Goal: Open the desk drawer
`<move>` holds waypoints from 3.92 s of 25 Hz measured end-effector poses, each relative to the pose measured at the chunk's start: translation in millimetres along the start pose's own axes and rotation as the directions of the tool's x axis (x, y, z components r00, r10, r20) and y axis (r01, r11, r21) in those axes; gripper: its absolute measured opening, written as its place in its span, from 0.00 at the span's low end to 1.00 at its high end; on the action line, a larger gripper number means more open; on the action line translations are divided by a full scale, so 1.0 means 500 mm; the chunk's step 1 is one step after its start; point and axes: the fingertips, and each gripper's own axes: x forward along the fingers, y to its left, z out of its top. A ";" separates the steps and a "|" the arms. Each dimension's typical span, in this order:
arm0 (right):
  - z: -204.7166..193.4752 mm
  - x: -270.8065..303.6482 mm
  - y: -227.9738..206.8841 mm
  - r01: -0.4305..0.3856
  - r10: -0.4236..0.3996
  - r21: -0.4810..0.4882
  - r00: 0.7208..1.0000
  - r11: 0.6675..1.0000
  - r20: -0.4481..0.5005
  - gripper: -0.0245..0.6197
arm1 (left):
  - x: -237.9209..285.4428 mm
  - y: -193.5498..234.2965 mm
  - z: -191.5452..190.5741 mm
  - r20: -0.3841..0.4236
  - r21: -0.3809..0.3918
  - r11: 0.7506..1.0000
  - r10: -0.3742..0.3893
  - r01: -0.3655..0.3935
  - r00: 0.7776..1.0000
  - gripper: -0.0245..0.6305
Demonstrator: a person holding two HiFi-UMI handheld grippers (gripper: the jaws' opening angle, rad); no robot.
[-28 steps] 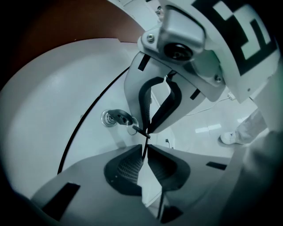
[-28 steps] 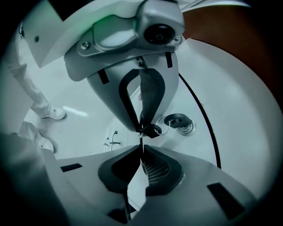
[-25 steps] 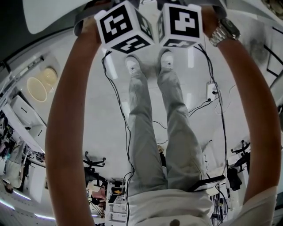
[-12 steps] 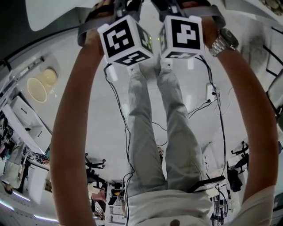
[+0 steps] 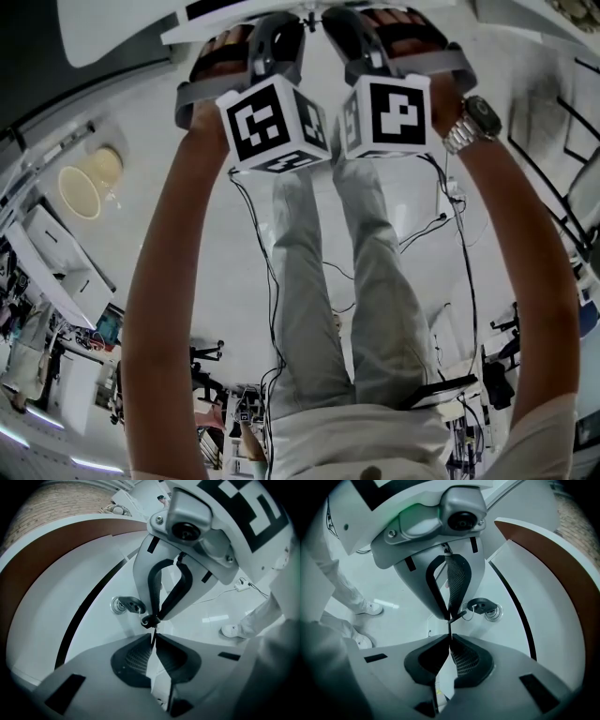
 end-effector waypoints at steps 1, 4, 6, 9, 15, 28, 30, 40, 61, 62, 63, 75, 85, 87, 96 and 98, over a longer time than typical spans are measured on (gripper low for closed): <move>0.001 -0.002 0.004 -0.003 0.003 0.002 1.000 1.000 0.000 0.10 | -0.002 -0.004 -0.001 -0.001 -0.004 1.000 -0.003 0.003 1.000 0.09; 0.003 -0.006 0.019 -0.014 0.014 0.000 1.000 1.000 0.002 0.10 | -0.006 -0.017 -0.004 0.003 0.000 1.000 -0.008 0.008 1.000 0.09; 0.004 -0.012 0.025 -0.021 0.021 -0.005 1.000 1.000 0.003 0.10 | -0.011 -0.024 -0.003 0.003 -0.003 1.000 -0.015 0.015 1.000 0.09; 0.003 -0.021 0.031 -0.021 0.021 -0.012 1.000 1.000 0.006 0.10 | -0.017 -0.031 0.001 0.008 -0.005 1.000 -0.014 0.014 1.000 0.09; -0.004 -0.022 0.033 -0.013 0.013 0.001 1.000 1.000 0.014 0.10 | -0.014 -0.033 0.005 0.011 -0.005 1.000 0.001 -0.001 1.000 0.10; -0.017 -0.066 0.016 -0.018 -0.008 0.283 0.996 0.959 0.090 0.20 | -0.050 -0.010 0.017 0.119 -0.311 0.949 0.088 -0.047 0.989 0.18; -0.013 -0.082 0.009 -0.012 -0.028 0.354 0.994 0.935 0.108 0.10 | -0.071 -0.001 0.023 0.157 -0.430 0.902 0.109 -0.031 0.982 0.08; 0.028 -0.240 -0.057 -0.086 -0.080 0.680 0.975 0.728 0.208 0.08 | -0.247 0.083 0.063 0.299 -0.742 0.668 0.247 0.062 0.922 0.05; 0.043 -0.780 -0.412 -0.116 -0.428 0.898 0.848 0.424 0.311 0.08 | -0.735 0.317 0.205 0.364 -0.841 0.538 0.473 0.064 0.802 0.05; 0.043 -0.806 -0.418 -0.112 -0.434 0.899 0.846 0.423 0.310 0.08 | -0.763 0.329 0.206 0.358 -0.843 0.535 0.487 0.051 0.797 0.05; 0.042 -0.832 -0.424 -0.105 -0.442 0.901 0.843 0.422 0.305 0.08 | -0.791 0.339 0.208 0.352 -0.846 0.531 0.500 0.041 0.791 0.05; 0.050 -1.131 -0.488 -0.084 -0.569 0.947 0.782 0.309 0.255 0.08 | -1.021 0.350 0.266 0.291 -0.892 0.452 0.577 -0.002 0.763 0.05; 0.172 -1.184 -0.510 -0.239 -0.573 0.910 0.714 0.339 0.401 0.08 | -1.146 0.414 0.315 0.299 -0.891 0.451 0.665 -0.049 0.685 0.05; 0.195 -1.188 -0.516 -0.253 -0.575 0.901 0.701 0.353 0.422 0.08 | -1.163 0.421 0.322 0.302 -0.893 0.448 0.677 -0.049 0.671 0.05; 0.237 -1.180 -0.525 -0.273 -0.575 0.893 0.688 0.358 0.442 0.08 | -1.180 0.431 0.325 0.329 -0.894 0.448 0.678 -0.015 0.658 0.05; 0.236 -1.175 -0.521 -0.274 -0.576 0.898 0.694 0.344 0.432 0.08 | -1.179 0.431 0.327 0.338 -0.888 0.459 0.671 -0.011 0.660 0.05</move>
